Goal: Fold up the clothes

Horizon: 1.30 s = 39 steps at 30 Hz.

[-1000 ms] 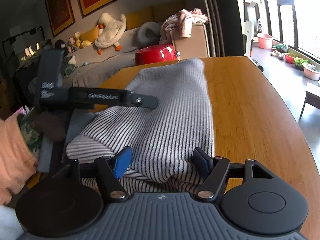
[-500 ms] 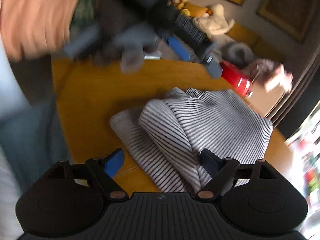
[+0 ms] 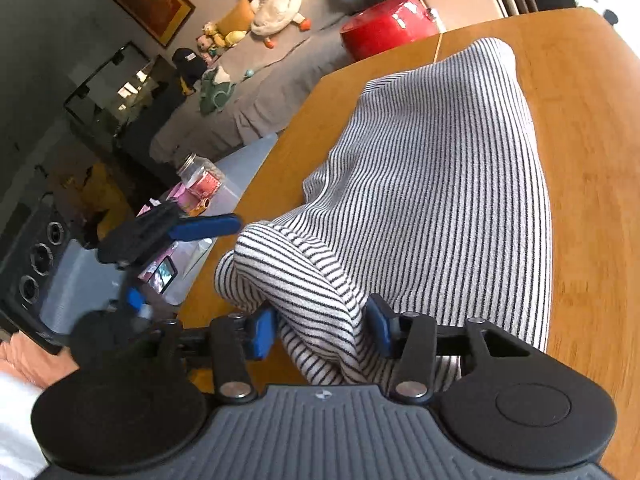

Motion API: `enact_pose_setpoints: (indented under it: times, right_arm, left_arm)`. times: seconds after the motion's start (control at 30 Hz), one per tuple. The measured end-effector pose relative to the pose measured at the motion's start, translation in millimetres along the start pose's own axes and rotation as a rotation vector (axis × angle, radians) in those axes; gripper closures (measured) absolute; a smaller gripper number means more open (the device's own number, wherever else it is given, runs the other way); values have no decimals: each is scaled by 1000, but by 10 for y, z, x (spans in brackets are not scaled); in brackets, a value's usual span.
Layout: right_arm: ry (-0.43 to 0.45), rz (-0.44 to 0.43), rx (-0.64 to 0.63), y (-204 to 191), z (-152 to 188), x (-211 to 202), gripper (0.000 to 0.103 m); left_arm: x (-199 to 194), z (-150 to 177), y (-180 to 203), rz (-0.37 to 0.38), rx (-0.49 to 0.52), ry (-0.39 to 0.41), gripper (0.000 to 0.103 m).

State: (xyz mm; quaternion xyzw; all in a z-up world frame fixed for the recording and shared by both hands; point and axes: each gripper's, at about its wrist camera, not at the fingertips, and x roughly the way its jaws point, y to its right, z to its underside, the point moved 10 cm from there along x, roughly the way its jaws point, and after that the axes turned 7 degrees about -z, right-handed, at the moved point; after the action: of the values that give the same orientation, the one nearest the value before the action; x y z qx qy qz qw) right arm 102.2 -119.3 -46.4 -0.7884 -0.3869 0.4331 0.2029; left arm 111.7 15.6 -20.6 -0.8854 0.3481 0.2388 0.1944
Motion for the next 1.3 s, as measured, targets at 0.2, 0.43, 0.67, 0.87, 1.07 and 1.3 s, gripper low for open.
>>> enact_pose_setpoints:
  times: [0.2,0.43,0.67,0.87,1.07,1.3]
  right_arm:
    - [13,222,-367,-217,50,-151,42]
    - [-7,566,-934,-266,453,-107,28]
    - [45,552,-841,-227,315,-35,73]
    - [60,429,-715,-450,93,-390,75]
    - [9,418,-813,-791,-395,-695,75]
    - [-123,281,-730,-491,-1354,-255,69]
  left_arm:
    - [373,50,72,-22,-12,-44,0]
    - [328,1,-70,45,-209,-53,2]
    - [56,-141,-226,33,-242,-20,3]
    - [-120,-447,-1024,-36,-508,124,0]
    - [724,-338,-1222,59,-643,-2,22]
    - [1121,21,-1161,91,-566,-133,27]
